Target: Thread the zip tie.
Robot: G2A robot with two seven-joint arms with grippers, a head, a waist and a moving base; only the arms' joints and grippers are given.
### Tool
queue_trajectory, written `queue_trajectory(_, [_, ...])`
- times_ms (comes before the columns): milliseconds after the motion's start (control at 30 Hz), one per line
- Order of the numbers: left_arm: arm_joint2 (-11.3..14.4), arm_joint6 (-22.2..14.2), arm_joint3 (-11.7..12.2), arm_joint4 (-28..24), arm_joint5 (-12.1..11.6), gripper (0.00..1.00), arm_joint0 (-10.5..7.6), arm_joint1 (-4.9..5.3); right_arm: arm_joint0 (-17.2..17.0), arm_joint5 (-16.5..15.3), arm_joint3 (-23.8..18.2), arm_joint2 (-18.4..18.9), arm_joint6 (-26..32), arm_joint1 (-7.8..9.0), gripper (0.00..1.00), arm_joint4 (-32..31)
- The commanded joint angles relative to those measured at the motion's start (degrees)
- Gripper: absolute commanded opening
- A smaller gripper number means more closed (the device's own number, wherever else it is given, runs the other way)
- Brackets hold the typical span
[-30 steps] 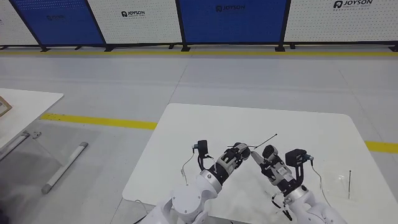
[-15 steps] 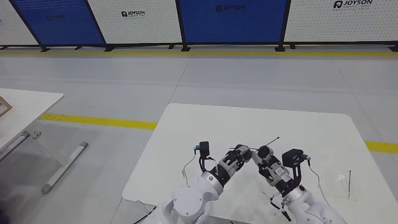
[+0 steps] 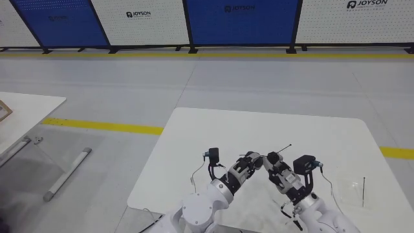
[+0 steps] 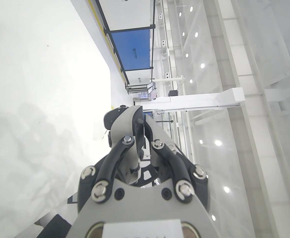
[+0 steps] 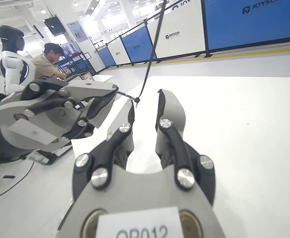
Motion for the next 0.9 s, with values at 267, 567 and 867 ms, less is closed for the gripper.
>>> queue_trajectory(267, [0.44, 0.52, -0.05, 1.27, 0.43, 0.00, 0.09, -0.07, -0.10, 0.06, -0.24, 0.27, 0.42, -0.11, 0.22, 0.06])
queue_trajectory(567, [0.74, 0.69, -0.07, 1.97, 0.53, 0.00, 0.15, -0.14, -0.32, -0.10, -0.39, 0.54, 0.48, -0.19, 0.00, 0.11])
queue_trajectory(867, [0.60, 0.38, 0.58, 1.07, 0.58, 0.00, -0.26, -0.27, -0.42, -0.28, -0.05, 0.84, 0.77, -0.25, 0.00, 0.14])
